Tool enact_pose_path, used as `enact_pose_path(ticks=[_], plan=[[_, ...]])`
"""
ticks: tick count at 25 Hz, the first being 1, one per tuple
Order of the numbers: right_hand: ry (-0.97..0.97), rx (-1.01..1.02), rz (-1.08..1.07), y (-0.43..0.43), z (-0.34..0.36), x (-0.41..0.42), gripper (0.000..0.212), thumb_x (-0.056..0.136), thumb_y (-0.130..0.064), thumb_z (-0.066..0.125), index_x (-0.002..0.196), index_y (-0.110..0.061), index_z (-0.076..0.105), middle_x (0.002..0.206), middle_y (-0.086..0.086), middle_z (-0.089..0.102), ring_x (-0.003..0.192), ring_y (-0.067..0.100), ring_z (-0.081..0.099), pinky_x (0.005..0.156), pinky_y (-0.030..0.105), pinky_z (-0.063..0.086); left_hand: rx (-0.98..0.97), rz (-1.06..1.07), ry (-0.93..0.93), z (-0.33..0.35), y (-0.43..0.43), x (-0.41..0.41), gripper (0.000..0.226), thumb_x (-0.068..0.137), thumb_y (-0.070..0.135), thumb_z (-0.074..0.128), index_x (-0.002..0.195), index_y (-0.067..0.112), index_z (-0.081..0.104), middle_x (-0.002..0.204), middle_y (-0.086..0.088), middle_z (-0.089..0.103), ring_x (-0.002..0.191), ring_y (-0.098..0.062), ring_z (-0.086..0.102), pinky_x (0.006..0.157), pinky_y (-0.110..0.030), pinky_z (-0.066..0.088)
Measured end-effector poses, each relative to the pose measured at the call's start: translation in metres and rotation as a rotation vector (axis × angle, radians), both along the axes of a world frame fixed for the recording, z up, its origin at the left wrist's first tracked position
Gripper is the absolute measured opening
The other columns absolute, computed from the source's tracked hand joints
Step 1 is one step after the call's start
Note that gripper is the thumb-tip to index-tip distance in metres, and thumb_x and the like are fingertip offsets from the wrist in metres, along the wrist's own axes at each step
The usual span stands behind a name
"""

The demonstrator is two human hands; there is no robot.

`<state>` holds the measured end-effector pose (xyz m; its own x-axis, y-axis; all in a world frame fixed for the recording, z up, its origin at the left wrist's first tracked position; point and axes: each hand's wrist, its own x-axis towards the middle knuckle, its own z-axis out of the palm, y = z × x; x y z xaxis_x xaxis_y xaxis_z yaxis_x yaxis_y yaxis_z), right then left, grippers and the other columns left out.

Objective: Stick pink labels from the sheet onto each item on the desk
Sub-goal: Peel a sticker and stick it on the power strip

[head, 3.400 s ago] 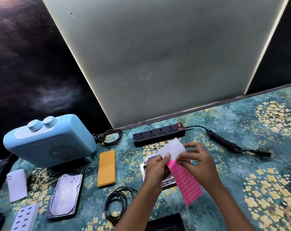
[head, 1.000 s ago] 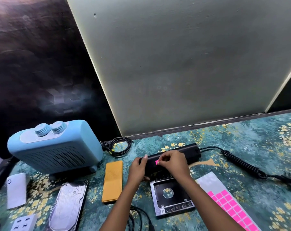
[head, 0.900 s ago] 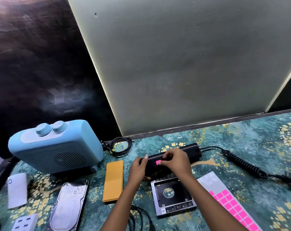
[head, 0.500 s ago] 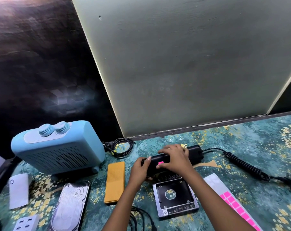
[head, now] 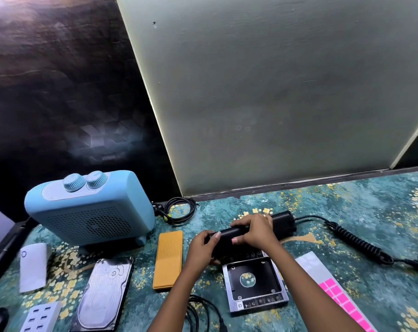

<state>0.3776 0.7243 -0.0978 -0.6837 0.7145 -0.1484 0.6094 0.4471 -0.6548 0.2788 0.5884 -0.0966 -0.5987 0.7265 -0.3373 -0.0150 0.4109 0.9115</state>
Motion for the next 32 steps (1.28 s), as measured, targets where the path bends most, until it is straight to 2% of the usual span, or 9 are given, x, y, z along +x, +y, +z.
enact_pose_path(ticks=[8, 12, 17, 19, 22, 26, 29, 31, 32], plan=[[0.112, -0.072, 0.012, 0.008, -0.001, 0.009, 0.039, 0.069, -0.012, 0.075, 0.104, -0.028, 0.069, 0.113, 0.001, 0.069, 0.116, 0.022, 0.051, 0.108, 0.032, 0.029, 0.015, 0.004, -0.039, 0.000, 0.001, -0.001, 0.017, 0.093, 0.024, 0.052, 0.100, 0.009, 0.056, 0.091, -0.004, 0.061, 0.078, -0.019, 0.064, 0.050, -0.026, 0.056], [0.107, 0.028, 0.094, 0.014, -0.004, 0.028, 0.042, 0.079, -0.011, 0.065, 0.118, -0.026, 0.060, 0.125, -0.002, 0.061, 0.122, 0.020, 0.046, 0.109, 0.033, 0.028, 0.079, 0.018, -0.074, 0.003, 0.004, -0.005, 0.011, 0.090, 0.015, 0.057, 0.100, 0.011, 0.057, 0.097, -0.005, 0.061, 0.082, -0.019, 0.063, 0.053, -0.020, 0.054], [-0.059, 0.301, -0.006, 0.028, -0.001, 0.066, 0.046, 0.079, -0.020, 0.067, 0.123, -0.027, 0.055, 0.125, -0.005, 0.058, 0.119, 0.017, 0.047, 0.110, 0.039, 0.025, 0.117, -0.142, 0.123, 0.001, 0.010, -0.021, 0.028, 0.077, -0.001, 0.069, 0.086, 0.023, 0.059, 0.101, 0.000, 0.060, 0.100, -0.018, 0.057, 0.083, -0.022, 0.048], [-0.002, 0.335, -0.087, 0.023, -0.004, 0.069, 0.043, 0.072, -0.015, 0.073, 0.113, -0.024, 0.063, 0.113, -0.005, 0.066, 0.108, 0.019, 0.055, 0.102, 0.039, 0.036, 0.070, -0.187, 0.275, -0.003, 0.016, -0.020, 0.037, 0.070, -0.005, 0.072, 0.079, 0.026, 0.056, 0.100, 0.008, 0.056, 0.101, -0.012, 0.054, 0.080, -0.009, 0.041], [0.002, 0.468, -0.107, 0.020, -0.021, 0.064, 0.048, 0.042, -0.008, 0.089, 0.086, -0.020, 0.075, 0.082, 0.000, 0.074, 0.078, 0.023, 0.068, 0.076, 0.042, 0.053, -0.034, -0.114, 0.519, -0.014, 0.024, -0.014, 0.034, 0.067, -0.001, 0.075, 0.081, 0.023, 0.055, 0.098, 0.007, 0.052, 0.096, -0.011, 0.050, 0.069, -0.001, 0.037], [-0.031, 0.488, -0.135, 0.025, -0.032, 0.049, 0.046, 0.037, 0.001, 0.088, 0.078, -0.015, 0.075, 0.076, 0.004, 0.073, 0.072, 0.028, 0.068, 0.071, 0.051, 0.056, -0.174, 0.032, 0.752, -0.021, 0.028, -0.010, 0.023, 0.078, 0.017, 0.070, 0.097, 0.015, 0.056, 0.100, 0.004, 0.054, 0.084, -0.010, 0.049, 0.065, -0.018, 0.033], [-0.053, 0.477, -0.104, 0.030, -0.041, 0.045, 0.042, 0.045, 0.005, 0.084, 0.083, -0.011, 0.074, 0.088, 0.009, 0.074, 0.087, 0.035, 0.068, 0.077, 0.064, 0.050, -0.140, 0.023, 0.876, -0.021, 0.029, -0.008, 0.021, 0.084, 0.008, 0.059, 0.105, 0.012, 0.061, 0.107, -0.001, 0.064, 0.089, -0.015, 0.059, 0.069, -0.021, 0.040], [-0.086, 0.466, -0.071, 0.032, -0.047, 0.047, 0.046, 0.050, 0.002, 0.083, 0.092, -0.011, 0.072, 0.101, 0.011, 0.072, 0.100, 0.036, 0.065, 0.089, 0.068, 0.040, -0.176, -0.180, 1.047, -0.028, 0.031, -0.007, 0.039, 0.085, 0.007, 0.056, 0.123, 0.013, 0.056, 0.130, -0.005, 0.057, 0.118, -0.022, 0.053, 0.095, -0.036, 0.043], [-0.088, 0.434, -0.057, 0.032, -0.047, 0.049, 0.047, 0.058, 0.002, 0.078, 0.102, -0.011, 0.069, 0.112, 0.011, 0.068, 0.111, 0.035, 0.059, 0.098, 0.065, 0.029, -0.264, -0.299, 1.051, -0.029, 0.032, -0.005, 0.049, 0.088, 0.014, 0.053, 0.137, 0.016, 0.042, 0.145, -0.003, 0.041, 0.135, -0.023, 0.037, 0.109, -0.044, 0.031]])
